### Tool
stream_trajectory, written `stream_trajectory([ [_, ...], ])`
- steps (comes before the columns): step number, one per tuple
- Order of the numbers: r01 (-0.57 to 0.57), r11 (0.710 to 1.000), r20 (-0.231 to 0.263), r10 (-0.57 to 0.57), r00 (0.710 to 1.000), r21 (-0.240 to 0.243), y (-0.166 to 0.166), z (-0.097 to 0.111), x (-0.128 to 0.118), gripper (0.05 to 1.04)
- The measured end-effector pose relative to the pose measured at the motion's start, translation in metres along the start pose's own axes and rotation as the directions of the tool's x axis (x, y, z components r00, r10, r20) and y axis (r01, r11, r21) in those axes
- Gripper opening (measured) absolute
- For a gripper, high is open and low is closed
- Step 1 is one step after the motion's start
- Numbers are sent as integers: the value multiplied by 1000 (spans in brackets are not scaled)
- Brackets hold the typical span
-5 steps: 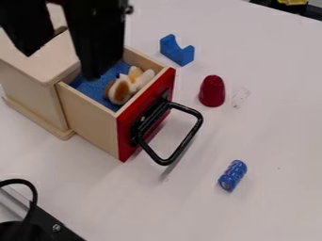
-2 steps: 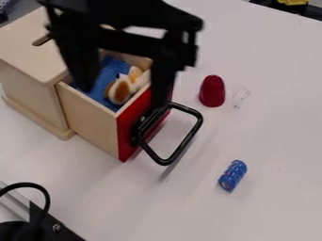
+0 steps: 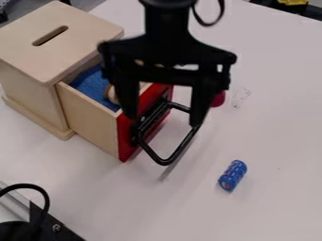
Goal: Close the drawer
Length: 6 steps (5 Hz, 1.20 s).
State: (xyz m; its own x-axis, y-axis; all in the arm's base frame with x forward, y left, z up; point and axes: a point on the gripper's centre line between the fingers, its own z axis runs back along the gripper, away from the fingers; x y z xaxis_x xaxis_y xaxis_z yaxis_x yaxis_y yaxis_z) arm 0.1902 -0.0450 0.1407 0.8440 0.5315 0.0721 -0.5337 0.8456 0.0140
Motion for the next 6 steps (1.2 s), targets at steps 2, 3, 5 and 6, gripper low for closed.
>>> stream_trajectory([
  [2, -440, 898, 122, 437, 891, 1, -18, -27, 13, 998],
  [3, -529, 845, 139, 535, 833, -79, -26, -39, 20, 998],
  [5, -580, 780, 152, 619, 771, -235, -38, -63, 37, 998],
  [6, -617, 742, 142, 662, 736, -261, -41, -75, 47, 998],
])
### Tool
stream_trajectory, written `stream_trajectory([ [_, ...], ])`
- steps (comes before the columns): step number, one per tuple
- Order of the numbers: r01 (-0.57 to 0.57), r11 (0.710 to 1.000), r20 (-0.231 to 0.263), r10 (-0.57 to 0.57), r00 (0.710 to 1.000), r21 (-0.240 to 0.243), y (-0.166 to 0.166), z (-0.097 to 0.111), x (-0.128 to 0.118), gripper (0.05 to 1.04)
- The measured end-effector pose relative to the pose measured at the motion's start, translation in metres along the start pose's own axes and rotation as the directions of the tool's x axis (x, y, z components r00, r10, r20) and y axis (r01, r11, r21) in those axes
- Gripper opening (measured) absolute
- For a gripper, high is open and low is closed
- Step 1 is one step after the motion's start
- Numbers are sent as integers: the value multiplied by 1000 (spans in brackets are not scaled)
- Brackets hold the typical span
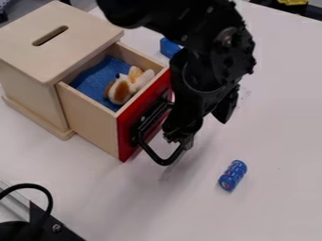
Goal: Close the drawer
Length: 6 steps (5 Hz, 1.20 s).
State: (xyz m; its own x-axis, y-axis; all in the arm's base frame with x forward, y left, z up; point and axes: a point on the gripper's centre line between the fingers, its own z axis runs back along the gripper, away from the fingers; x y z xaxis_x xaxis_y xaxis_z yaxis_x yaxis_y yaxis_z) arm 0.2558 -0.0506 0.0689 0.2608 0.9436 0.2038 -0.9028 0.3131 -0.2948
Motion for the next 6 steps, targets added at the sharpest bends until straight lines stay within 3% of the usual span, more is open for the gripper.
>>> stream_trajectory([
  [4, -224, 975, 0, 224, 975, 10, 0, -8, 57, 998],
  [6, -268, 963, 3, 268, 963, 19, 6, -10, 72, 999],
])
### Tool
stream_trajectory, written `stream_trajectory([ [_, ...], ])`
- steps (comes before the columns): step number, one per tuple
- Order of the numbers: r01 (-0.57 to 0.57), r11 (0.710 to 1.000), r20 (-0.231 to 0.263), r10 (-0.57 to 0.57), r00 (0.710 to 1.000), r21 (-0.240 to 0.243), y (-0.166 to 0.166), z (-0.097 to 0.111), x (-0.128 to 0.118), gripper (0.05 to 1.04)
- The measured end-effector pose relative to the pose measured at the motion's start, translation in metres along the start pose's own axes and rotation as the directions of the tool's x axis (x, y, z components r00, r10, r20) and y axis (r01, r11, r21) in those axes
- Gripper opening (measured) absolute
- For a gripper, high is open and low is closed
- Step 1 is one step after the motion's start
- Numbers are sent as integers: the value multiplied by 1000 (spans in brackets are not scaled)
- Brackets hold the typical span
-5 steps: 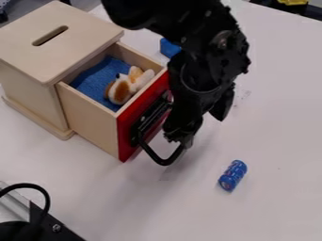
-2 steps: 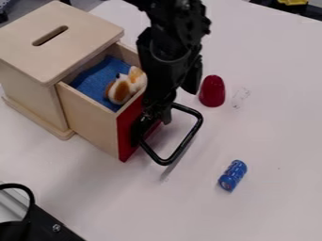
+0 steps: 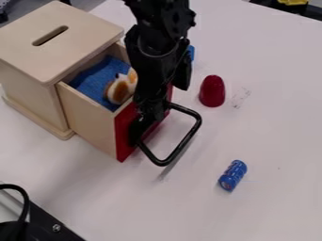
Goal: Close the drawer
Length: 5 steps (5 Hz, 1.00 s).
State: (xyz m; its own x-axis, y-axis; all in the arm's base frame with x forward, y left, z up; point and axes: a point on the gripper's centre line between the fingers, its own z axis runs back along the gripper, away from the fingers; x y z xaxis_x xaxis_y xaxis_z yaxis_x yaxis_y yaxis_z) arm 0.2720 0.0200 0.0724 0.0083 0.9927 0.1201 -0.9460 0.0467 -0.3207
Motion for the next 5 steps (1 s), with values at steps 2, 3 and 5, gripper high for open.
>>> stream_trajectory([
  [2, -14, 1000, 11, 14, 1000, 13, 1, 0, 9, 999],
  [3, -41, 999, 28, 41, 999, 7, -1, 1, 21, 999],
  [5, -49, 999, 51, 48, 998, 15, -5, 6, 40, 999],
])
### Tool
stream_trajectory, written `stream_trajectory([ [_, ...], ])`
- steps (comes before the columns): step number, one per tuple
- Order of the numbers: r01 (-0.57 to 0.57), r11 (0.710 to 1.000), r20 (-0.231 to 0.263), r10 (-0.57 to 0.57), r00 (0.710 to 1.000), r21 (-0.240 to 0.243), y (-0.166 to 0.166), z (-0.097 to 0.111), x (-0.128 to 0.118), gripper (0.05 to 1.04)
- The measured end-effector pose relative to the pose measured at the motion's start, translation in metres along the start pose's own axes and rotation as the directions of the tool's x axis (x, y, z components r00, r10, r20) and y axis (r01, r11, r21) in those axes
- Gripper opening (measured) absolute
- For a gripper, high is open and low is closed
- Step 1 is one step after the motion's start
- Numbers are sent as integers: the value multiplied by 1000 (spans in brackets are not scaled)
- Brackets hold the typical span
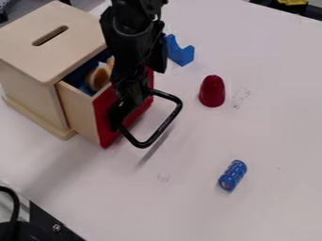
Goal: Close the drawer
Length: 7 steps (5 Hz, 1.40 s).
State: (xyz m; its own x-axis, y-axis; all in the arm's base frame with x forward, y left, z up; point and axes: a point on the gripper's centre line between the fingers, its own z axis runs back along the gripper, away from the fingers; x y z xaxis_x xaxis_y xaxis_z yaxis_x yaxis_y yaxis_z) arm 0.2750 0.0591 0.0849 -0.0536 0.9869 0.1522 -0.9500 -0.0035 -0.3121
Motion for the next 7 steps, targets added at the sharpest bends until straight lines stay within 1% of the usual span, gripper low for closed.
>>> stream_trajectory([
  [2, -50, 998, 35, 49, 998, 27, 8, 1, 34, 998],
  [4, -89, 995, 64, 86, 994, 41, 16, 1, 57, 998],
  [5, -84, 995, 76, 81, 994, 48, 19, 1, 63, 998],
  [6, -62, 996, 75, 58, 995, 58, 19, 1, 64, 998],
  [7, -88, 994, 50, 85, 995, 61, 20, 3, 60, 998],
])
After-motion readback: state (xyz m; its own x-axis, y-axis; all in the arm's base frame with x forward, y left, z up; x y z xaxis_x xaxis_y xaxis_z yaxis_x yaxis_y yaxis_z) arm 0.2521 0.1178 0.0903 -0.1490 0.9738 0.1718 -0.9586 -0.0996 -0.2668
